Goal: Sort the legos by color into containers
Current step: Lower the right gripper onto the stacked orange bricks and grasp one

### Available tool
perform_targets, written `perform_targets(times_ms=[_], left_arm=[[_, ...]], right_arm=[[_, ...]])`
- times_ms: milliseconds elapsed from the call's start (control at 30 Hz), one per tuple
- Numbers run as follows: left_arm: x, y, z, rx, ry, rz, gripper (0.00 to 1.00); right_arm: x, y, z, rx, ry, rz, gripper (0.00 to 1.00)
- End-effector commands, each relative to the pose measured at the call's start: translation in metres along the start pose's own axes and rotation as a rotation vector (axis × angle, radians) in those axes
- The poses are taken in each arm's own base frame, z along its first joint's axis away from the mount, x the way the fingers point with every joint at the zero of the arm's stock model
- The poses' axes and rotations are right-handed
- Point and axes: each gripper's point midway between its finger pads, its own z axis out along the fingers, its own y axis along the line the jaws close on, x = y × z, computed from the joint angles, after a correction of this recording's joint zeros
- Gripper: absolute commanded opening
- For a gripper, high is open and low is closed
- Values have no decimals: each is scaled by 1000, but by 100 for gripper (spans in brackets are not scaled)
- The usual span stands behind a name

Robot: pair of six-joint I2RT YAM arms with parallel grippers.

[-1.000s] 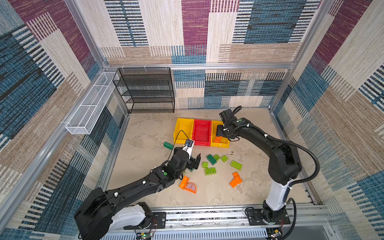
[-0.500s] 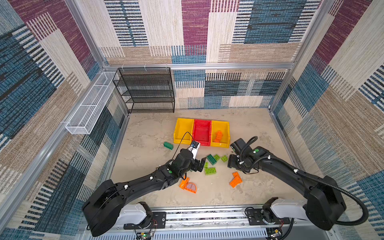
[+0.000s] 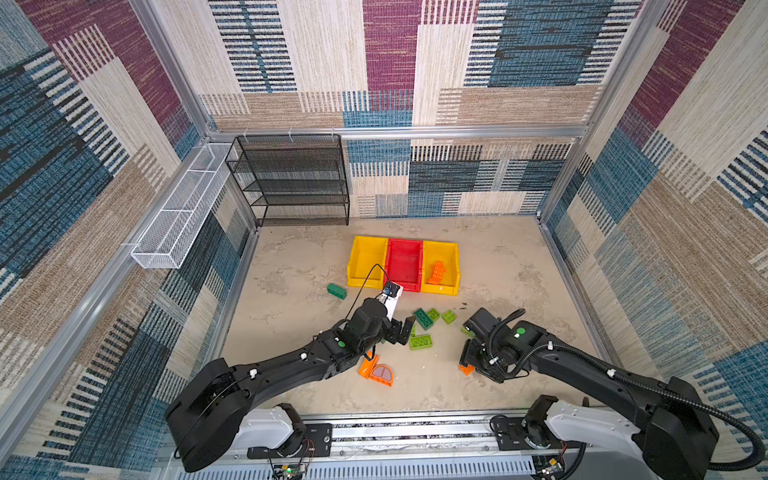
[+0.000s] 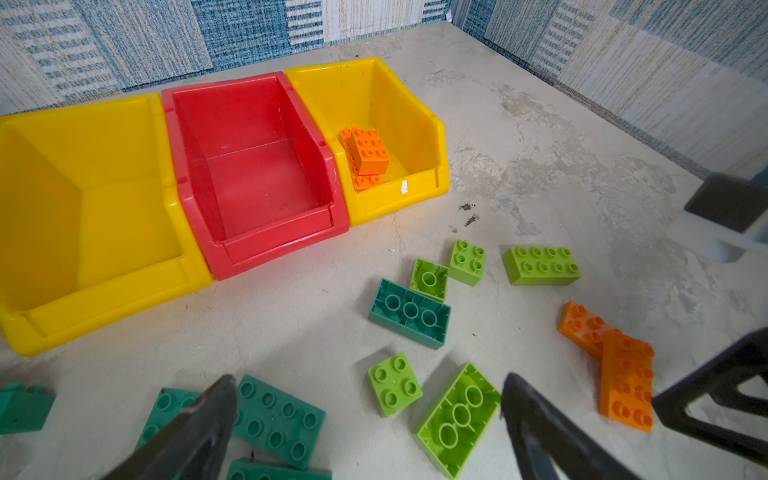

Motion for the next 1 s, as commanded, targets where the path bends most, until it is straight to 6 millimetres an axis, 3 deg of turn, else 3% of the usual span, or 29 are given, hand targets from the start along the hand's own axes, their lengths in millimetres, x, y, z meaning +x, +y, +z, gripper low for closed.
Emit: perform_targets(times_ms=[0, 200, 500, 767, 967], left_arm=[[-7, -2, -2, 5, -11, 10, 99], [-9, -1, -2, -3, -4, 34, 99], [-9, -1, -2, -6, 5, 61, 99], [-9, 0, -1, -9, 4, 61, 99], [-6, 1, 0, -14, -1, 49, 99]], right_arm=[[2, 11, 8, -48, 17, 37, 70], [0, 6, 28, -12, 14, 59, 70], [-17, 15, 33, 13, -44, 59, 66], [-22, 15, 40, 74, -45, 40, 50], [-26, 16, 31, 88, -61, 20, 38]])
